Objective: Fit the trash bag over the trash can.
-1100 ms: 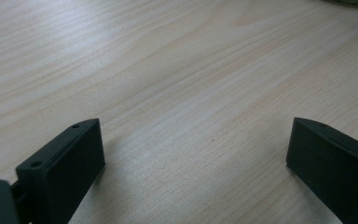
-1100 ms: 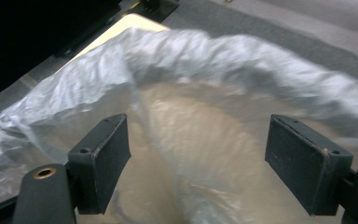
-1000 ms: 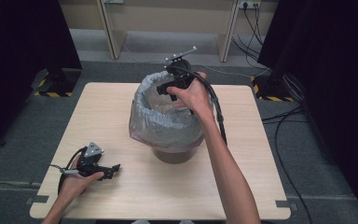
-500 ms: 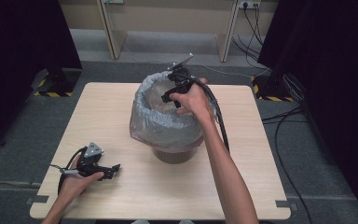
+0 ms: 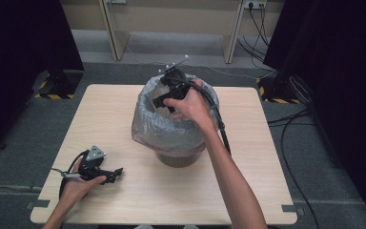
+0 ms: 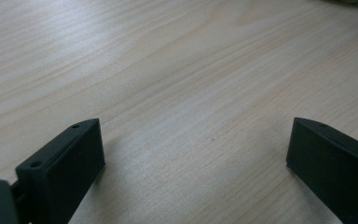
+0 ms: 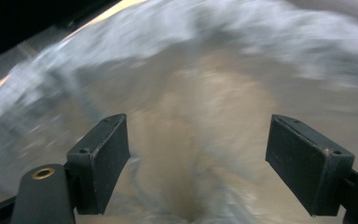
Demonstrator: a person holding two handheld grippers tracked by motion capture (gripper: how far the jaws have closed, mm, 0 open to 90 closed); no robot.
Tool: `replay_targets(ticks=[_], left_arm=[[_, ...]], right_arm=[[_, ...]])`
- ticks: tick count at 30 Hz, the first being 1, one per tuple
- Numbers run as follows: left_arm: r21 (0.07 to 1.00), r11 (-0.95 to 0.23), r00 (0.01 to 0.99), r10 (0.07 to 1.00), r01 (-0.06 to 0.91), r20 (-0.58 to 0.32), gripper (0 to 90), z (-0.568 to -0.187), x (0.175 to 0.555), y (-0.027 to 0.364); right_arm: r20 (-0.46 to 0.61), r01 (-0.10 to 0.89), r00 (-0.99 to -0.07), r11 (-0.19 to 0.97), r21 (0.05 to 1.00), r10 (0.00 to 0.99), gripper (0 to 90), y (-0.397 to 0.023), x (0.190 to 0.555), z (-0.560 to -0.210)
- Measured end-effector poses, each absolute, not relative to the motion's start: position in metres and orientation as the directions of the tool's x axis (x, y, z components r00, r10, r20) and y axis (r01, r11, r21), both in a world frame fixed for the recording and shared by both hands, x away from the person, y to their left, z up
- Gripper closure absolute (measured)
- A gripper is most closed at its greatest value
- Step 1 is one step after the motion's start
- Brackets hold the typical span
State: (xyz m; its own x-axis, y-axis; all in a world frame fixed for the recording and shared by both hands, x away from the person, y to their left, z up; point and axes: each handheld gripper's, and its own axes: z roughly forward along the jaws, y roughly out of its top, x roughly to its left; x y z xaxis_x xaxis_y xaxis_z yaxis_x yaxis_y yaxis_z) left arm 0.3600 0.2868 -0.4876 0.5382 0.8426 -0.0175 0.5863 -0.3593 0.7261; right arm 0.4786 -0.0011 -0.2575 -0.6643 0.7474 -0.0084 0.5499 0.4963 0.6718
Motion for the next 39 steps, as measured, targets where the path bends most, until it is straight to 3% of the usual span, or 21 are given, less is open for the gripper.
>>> replay_targets(ticks=[7,16,33,39], left_arm=[[0.726,-0.359,0.538,0.843,0.586,-0.018,3.1,-0.488,0.36,0.287],[0.726,-0.36,0.539,0.842,0.586,-0.018,3.1,-0.488,0.36,0.287],[0.726,-0.36,0.538,0.842,0.586,-0.017,3.1,-0.488,0.36,0.287],[0.726,-0.36,0.539,0.842,0.586,-0.017,3.1,-0.488,0.36,0.287]], right_arm=[[-0.028,0.552,-0.714,0.588,0.591,0.699,21.6,0.013,0.479,-0.276],[0.026,0.585,-0.751,0.646,0.49,0.66,22.4,0.019,0.485,-0.295],[0.053,0.577,-0.652,0.45,0.681,0.756,20.8,-0.012,0.49,-0.254],[0.122,0.567,-0.643,0.363,0.739,0.756,21.0,-0.022,0.49,-0.24]])
